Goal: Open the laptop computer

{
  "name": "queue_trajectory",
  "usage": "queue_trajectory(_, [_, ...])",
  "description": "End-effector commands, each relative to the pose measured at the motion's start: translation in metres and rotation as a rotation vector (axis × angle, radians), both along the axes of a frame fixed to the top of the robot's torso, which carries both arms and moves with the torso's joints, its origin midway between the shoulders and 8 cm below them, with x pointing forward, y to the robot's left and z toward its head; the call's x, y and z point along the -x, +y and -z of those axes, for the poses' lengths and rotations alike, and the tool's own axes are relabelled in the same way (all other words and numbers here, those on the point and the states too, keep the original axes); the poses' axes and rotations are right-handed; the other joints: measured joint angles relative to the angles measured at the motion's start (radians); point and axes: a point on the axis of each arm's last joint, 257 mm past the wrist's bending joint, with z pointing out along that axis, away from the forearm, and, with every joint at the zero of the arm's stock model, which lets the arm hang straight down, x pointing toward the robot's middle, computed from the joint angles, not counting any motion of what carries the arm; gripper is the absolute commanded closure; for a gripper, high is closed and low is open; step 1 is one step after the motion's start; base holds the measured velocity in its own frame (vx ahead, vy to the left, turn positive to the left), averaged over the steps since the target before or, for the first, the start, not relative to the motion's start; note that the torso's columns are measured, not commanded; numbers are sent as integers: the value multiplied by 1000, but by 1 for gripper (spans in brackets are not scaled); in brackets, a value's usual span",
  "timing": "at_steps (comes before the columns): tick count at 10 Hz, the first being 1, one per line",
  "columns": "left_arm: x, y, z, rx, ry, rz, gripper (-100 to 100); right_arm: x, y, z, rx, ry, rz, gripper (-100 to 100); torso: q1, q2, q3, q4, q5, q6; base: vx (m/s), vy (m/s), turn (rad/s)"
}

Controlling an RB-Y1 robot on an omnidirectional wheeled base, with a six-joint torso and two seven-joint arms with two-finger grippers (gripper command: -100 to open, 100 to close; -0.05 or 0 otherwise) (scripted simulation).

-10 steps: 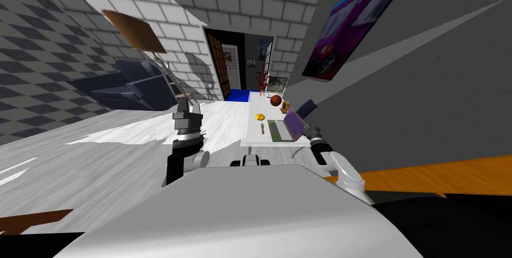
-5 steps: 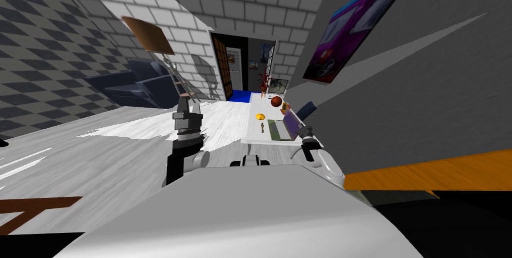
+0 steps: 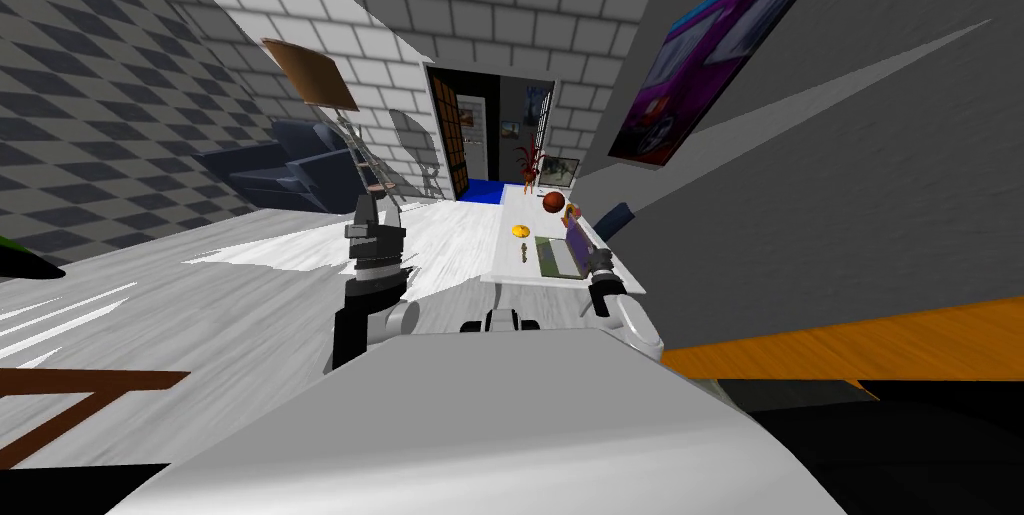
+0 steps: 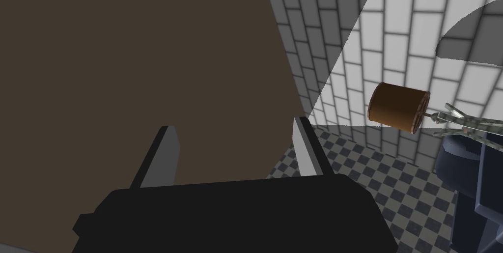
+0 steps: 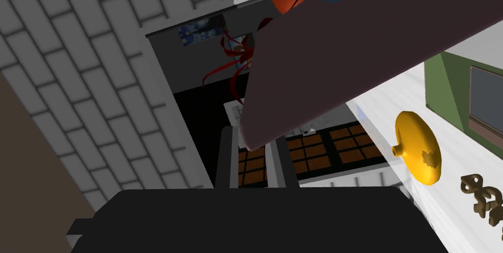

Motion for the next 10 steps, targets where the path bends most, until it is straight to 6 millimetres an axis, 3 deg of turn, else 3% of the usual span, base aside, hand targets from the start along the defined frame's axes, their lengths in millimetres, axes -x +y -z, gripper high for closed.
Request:
queue_trajectory(1, [0, 0, 0, 0, 0, 0, 0, -4, 15, 13, 46, 25, 23, 100, 2, 1, 0, 1, 1, -1, -48, -27, 38])
queue_trajectory(6, [0, 0, 0, 0, 0, 0, 0, -25, 60, 4, 162, 23, 41, 100, 5, 3, 1, 4, 6, 0, -49, -35, 38])
queue_trajectory(8, [0, 0, 0, 0, 0, 0, 0, -25, 62, 2, 157, 16, 35, 100, 9, 5, 2, 6, 8, -1, -28, -18, 24])
queue_trajectory(9, [0, 0, 0, 0, 0, 0, 0, -38, 71, 8, 164, 25, 54, 100, 11, 5, 2, 7, 9, -1, -45, -46, 154])
queue_trajectory(10, [0, 0, 0, 0, 0, 0, 0, -36, 65, 19, 173, 51, 73, 100, 9, 4, 2, 6, 7, -5, -47, -55, 131])
